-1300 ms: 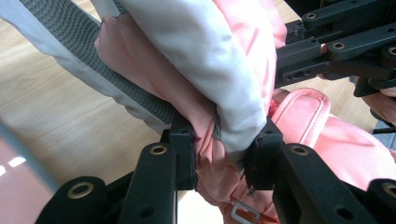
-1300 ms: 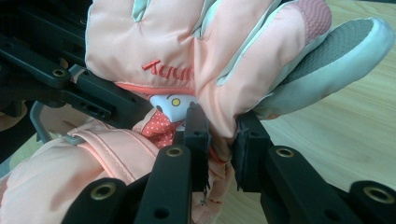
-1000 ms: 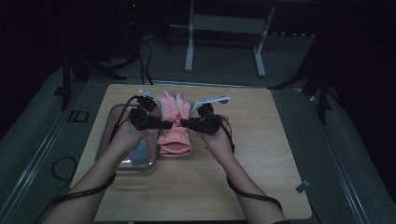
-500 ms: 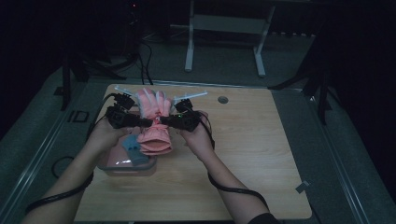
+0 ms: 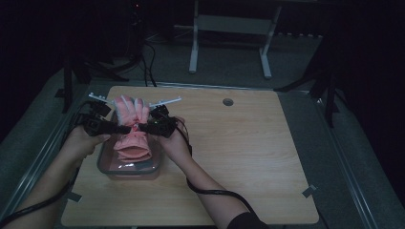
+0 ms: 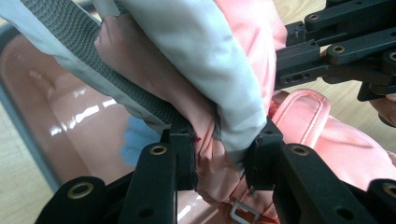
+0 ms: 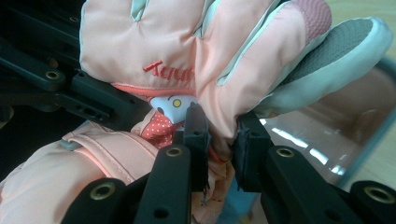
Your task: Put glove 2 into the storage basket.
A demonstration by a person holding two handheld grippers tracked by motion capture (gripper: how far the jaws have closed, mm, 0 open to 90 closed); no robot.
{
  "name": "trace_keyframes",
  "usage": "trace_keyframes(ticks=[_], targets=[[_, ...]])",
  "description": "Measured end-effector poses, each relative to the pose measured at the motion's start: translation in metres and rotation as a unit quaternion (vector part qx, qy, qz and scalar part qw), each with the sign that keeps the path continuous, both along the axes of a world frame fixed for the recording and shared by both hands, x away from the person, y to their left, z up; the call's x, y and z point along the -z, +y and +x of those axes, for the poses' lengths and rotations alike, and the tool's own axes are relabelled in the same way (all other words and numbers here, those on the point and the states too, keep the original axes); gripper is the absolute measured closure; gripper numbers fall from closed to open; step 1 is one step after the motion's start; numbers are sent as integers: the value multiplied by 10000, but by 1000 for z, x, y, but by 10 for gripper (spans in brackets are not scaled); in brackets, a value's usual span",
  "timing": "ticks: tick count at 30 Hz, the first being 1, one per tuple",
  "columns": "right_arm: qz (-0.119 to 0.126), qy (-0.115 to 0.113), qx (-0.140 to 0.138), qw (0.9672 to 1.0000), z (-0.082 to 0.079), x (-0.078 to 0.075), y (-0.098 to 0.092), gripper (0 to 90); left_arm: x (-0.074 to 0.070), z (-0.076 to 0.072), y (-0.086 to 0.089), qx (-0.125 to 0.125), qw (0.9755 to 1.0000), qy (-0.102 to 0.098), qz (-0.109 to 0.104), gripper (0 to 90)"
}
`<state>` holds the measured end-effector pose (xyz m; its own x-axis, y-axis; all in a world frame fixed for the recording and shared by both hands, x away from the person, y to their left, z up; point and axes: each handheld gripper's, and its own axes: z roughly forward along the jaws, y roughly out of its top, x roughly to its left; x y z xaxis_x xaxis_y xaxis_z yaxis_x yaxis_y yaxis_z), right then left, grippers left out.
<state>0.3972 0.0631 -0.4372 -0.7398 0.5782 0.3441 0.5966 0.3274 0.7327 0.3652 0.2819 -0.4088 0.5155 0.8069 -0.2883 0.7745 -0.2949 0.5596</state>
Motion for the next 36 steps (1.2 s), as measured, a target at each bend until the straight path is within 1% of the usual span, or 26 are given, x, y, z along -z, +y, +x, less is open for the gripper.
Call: trace_keyframes(ticks=[2, 3, 4, 7, 11, 12, 13, 14, 15, 19, 22, 25, 26, 28, 29, 30, 32, 34, 36], targets=[[-64, 51, -2, 10000, 1, 7, 4, 773, 11, 2, 3, -4, 9999, 106, -7, 694], [-110, 91, 0, 9999, 1, 13, 6, 773, 11, 2, 3, -4, 9999, 106, -7, 694], [-154, 143, -5, 9998, 2, 18, 7, 772, 22, 3, 2, -29, 9998, 192, -20, 694], [-260, 245, -1, 9994, 2, 30, 7, 770, 36, 4, 0, -54, 9995, 316, -35, 693], [-466, 335, -12, 9984, 2, 43, 6, 766, 50, 4, -4, -86, 9989, 462, -63, 691], [-466, 335, -12, 9984, 2, 43, 6, 766, 50, 4, -4, -86, 9989, 462, -63, 691], [-563, 393, -55, 9976, 2, 48, 4, 761, 56, 3, -6, -99, 9985, 529, -61, 689], [-602, 440, -70, 9972, 2, 50, 4, 759, 59, 3, -6, -106, 9984, 559, -74, 689], [-636, 440, -100, 9970, 2, 52, 3, 757, 61, 3, -6, -106, 9983, 573, -75, 687], [-798, 458, -134, 9957, 3, 55, 5, 753, 67, 3, -7, -119, 9981, 599, -40, 678], [-942, 424, -146, 9945, 3, 57, 9, 747, 72, 5, -7, -193, 9977, 649, -18, 622], [-1039, 419, -127, 9936, 4, 58, 11, 739, 73, 6, -8, -238, 9978, 608, 100, 569], [-1051, 436, -137, 9934, 5, 59, 11, 735, 73, 6, -8, -238, 9978, 608, 100, 560], [-1066, 454, -168, 9931, 7, 59, 11, 733, 74, 7, -9, -302, 9978, 533, 236, 528], [-1098, 447, -160, 9928, 7, 59, 12, 733, 74, 7, -10, -291, 9979, 507, 274, 517], [-1137, 413, -175, 9925, 7, 59, 12, 733, 74, 7, -10, -302, 9979, 486, 286, 514], [-1132, 430, -169, 9925, 7, 59, 12, 730, 74, 6, -10, -311, 9980, 448, 320, 492], [-1124, 417, -177, 9926, 8, 58, 12, 699, 74, 6, -9, -342, 9980, 430, 319, 487], [-1131, 333, -172, 9929, 9, 56, 12, 645, 73, 6, -6, -382, 9980, 438, 239, 483]])
